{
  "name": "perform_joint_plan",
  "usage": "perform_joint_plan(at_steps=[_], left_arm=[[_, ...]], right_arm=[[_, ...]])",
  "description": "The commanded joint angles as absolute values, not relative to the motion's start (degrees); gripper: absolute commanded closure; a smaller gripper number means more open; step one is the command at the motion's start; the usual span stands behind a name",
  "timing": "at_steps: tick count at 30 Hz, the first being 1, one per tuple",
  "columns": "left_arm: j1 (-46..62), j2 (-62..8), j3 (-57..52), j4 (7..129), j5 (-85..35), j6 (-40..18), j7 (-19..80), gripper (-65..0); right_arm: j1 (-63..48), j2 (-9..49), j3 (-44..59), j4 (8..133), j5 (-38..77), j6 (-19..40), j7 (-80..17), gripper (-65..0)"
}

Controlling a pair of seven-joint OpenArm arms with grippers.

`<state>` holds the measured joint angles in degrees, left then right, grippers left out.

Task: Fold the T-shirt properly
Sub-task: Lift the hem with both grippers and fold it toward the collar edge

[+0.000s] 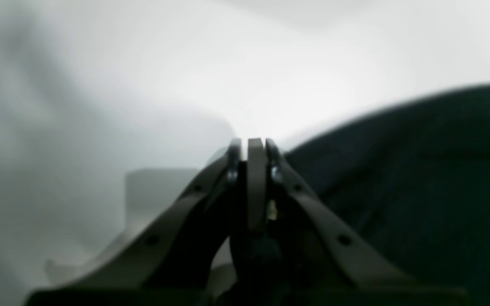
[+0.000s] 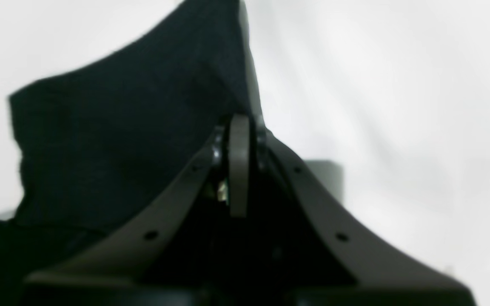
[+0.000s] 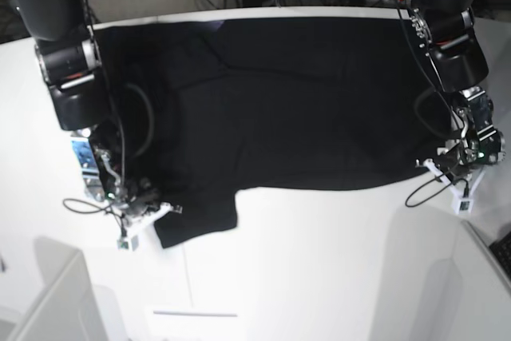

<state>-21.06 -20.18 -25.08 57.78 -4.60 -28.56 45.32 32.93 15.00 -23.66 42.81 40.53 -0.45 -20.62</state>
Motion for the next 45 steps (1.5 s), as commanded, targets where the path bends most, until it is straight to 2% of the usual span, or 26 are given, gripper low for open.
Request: perform_joint_plan(at_steps=[1,5,13,17,21,26,34,41,45], left_arm=[[-21.67,-20.97,-25.27,59.91,-6.64,-28.79,44.88,0.0],[-18.77,-21.23,-25.27,63.96,-11.38,-28.53,46.11,0.0],[-12.62,-21.23,-25.36,74.68,-14.90,-28.53,48.84,0.0],[-10.15,-20.88,-30.37,80.75,-17.71,-28.70,53.85,0.0],[-6.55,-20.88,-32.13,87.34,-20.70,-28.70,56.31,0.0],[-3.12,-20.88,-32.40,91.56,-21.23,-28.70,56.40,0.0],[3.12,-20.88,-32.48,98.33,-21.23,-28.88,56.40,0.0],[8.75,-20.79,-32.48,104.04,-21.32,-28.97,56.40,0.0],[11.56,-20.70,-32.57,106.42,-21.32,-31.25,56.40,0.0]], right_arm=[[34.24,16.40,-23.43,44.70,40.66,-0.48,-19.38,0.0],[32.13,16.92,-23.34,48.66,40.66,-0.57,-20.44,0.0],[26.51,17.98,-14.64,57.27,40.31,-0.57,-23.16,0.0],[25.80,17.98,-12.53,57.89,40.31,-0.57,-27.56,0.0],[23.43,17.98,-11.56,61.23,40.31,-0.57,-27.82,0.0],[20.18,18.07,-10.24,66.07,40.31,-0.57,-28.26,0.0],[15.52,18.07,-4.18,73.80,40.22,-0.57,-34.15,0.0],[12.53,18.07,-3.65,77.85,40.22,-0.57,-35.38,0.0],[11.30,19.30,-3.56,79.69,40.22,-0.57,-36.09,0.0]])
